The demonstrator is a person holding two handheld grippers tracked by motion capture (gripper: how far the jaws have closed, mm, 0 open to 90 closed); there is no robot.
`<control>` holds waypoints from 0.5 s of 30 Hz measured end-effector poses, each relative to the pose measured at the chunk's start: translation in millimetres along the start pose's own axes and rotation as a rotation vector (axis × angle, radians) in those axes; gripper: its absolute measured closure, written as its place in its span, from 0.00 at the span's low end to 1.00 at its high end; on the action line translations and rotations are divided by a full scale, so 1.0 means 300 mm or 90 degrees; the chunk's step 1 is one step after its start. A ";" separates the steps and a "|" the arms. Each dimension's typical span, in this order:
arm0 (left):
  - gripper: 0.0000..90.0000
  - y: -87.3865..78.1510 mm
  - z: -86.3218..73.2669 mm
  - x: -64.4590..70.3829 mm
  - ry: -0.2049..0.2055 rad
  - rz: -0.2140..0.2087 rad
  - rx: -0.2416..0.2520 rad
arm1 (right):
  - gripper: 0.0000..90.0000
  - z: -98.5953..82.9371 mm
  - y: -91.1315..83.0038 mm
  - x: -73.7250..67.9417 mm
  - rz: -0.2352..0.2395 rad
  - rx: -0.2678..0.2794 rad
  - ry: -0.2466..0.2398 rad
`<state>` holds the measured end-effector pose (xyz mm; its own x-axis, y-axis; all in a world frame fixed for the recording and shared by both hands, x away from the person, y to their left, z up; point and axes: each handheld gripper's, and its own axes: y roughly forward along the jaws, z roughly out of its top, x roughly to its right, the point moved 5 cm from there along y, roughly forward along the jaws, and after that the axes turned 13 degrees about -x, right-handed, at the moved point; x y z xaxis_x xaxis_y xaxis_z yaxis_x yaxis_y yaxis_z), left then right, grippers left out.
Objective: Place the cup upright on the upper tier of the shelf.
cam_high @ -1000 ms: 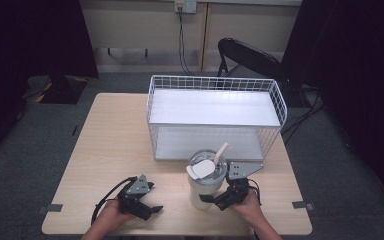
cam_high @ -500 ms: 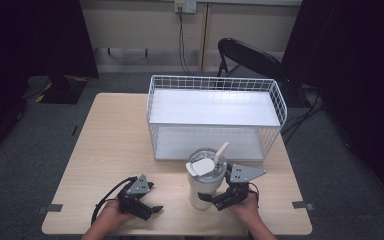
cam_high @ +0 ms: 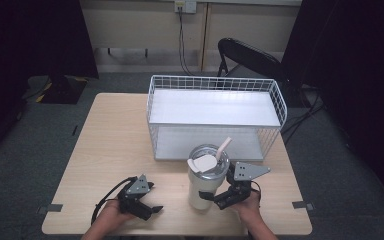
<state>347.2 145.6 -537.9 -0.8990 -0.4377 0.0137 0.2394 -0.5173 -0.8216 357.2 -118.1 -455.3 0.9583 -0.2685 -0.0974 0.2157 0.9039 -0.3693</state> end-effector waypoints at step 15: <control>0.14 0.000 0.000 0.000 0.000 0.000 0.000 | 0.11 0.107 -0.087 0.032 -0.032 0.008 -0.004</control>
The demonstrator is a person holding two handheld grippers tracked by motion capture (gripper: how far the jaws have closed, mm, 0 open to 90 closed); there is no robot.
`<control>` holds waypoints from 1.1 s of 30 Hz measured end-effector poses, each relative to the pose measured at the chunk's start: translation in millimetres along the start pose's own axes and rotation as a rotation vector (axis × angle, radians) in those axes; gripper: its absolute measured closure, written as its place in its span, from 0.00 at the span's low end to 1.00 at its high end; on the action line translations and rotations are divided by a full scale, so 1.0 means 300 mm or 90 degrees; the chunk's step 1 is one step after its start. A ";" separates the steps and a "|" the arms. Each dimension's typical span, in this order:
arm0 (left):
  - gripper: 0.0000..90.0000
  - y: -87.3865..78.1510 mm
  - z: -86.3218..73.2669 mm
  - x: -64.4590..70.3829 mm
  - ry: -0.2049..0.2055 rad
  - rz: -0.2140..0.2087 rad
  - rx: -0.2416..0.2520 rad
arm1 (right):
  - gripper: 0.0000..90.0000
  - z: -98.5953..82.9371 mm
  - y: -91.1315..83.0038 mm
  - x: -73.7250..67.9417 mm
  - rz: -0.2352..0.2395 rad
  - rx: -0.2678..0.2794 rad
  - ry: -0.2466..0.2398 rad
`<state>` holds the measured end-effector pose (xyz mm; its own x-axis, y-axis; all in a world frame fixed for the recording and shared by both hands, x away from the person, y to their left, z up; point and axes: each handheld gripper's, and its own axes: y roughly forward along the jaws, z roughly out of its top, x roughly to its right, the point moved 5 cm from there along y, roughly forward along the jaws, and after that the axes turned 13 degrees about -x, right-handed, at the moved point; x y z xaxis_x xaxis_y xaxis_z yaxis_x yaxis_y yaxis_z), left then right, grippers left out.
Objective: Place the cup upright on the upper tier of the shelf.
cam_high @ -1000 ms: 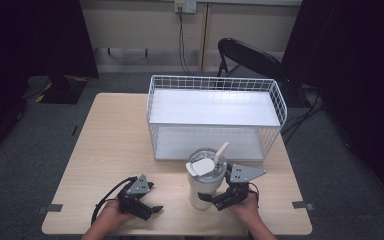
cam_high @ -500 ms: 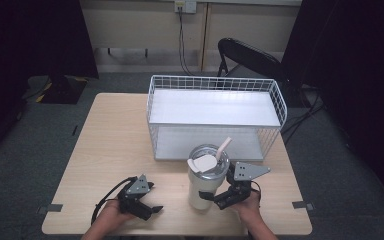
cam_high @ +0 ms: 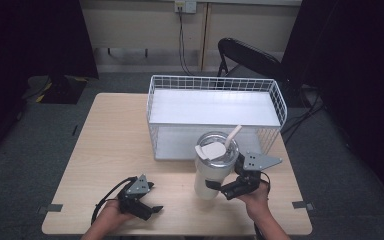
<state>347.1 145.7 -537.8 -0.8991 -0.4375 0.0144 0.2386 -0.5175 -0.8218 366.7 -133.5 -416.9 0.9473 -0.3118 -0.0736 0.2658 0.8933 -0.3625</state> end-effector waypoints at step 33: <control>0.14 0.000 0.000 0.000 0.000 0.000 0.000 | 0.11 0.146 -0.102 0.069 -0.025 0.024 0.023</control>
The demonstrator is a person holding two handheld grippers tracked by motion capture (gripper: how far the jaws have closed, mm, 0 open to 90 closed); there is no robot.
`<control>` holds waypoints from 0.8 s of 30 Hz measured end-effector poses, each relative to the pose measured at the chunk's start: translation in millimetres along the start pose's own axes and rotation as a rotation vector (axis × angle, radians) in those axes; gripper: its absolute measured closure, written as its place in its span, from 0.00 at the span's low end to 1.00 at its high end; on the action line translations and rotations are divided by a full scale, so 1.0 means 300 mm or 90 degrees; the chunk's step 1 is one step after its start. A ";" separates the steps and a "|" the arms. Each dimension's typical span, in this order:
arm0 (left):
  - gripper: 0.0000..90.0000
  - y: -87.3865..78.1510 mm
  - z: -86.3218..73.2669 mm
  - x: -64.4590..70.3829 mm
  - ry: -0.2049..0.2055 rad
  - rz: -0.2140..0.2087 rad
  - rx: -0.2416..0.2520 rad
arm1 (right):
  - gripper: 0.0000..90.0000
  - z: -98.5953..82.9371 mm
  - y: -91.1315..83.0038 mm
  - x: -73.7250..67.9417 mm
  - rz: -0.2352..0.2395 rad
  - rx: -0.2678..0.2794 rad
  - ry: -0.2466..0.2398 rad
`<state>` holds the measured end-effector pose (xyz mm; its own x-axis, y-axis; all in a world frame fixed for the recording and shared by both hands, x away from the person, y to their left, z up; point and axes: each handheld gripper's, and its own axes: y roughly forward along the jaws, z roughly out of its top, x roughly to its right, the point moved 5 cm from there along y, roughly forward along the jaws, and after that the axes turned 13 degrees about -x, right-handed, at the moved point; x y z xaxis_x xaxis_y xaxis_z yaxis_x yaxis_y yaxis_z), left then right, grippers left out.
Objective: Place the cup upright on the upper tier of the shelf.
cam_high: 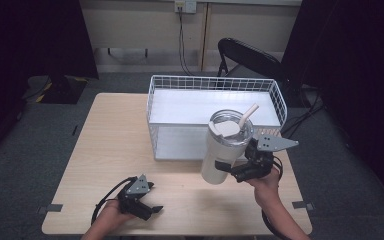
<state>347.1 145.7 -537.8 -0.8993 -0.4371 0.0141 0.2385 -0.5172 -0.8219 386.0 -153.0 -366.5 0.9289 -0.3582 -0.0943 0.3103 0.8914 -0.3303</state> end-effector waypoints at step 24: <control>0.14 0.000 0.000 -0.001 0.001 -0.001 0.000 | 0.11 0.126 -0.053 0.051 -0.021 0.014 0.009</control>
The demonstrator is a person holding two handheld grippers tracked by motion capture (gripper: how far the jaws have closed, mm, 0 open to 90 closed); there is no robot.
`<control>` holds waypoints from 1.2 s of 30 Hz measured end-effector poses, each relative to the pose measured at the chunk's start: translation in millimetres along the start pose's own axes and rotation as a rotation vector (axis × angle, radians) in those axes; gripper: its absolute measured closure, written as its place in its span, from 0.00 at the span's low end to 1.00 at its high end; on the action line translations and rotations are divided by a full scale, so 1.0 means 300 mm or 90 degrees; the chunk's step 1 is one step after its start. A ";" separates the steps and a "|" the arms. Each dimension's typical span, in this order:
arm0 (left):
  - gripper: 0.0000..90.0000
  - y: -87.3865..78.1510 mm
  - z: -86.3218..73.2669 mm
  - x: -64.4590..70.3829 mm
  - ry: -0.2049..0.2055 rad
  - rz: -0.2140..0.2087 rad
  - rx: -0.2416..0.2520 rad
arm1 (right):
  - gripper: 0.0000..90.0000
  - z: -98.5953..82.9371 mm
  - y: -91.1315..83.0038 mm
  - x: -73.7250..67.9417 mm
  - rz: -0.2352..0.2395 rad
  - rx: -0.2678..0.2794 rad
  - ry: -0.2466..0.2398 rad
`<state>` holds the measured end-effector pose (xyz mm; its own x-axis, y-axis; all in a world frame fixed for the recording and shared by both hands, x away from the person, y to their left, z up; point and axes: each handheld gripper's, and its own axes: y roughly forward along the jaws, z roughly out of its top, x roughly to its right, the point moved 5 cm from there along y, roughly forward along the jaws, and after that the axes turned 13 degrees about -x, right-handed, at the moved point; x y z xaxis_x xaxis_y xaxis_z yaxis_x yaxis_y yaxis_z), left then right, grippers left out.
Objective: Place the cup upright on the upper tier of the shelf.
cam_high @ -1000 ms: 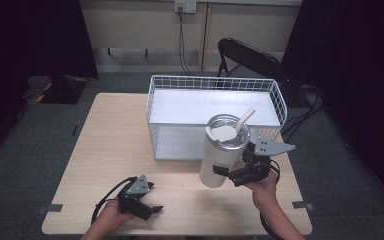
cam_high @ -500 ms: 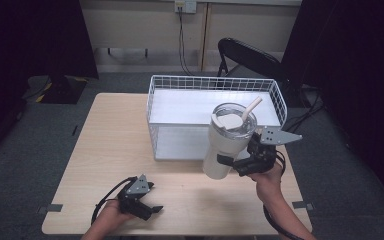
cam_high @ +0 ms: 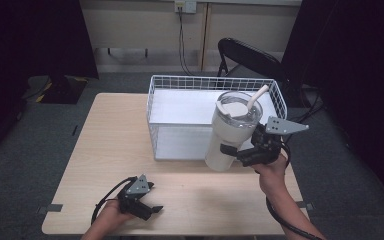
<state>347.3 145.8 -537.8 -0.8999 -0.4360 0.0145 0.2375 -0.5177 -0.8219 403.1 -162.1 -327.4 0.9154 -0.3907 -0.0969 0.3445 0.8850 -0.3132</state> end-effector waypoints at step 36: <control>0.14 0.000 0.000 0.000 0.000 0.000 -0.001 | 0.11 0.165 -0.065 0.048 -0.044 -0.009 -0.001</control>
<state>347.2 145.8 -537.8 -0.8997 -0.4363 0.0140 0.2378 -0.5167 -0.8225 419.9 -172.6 -275.8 0.8897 -0.4506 -0.0737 0.4041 0.8522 -0.3324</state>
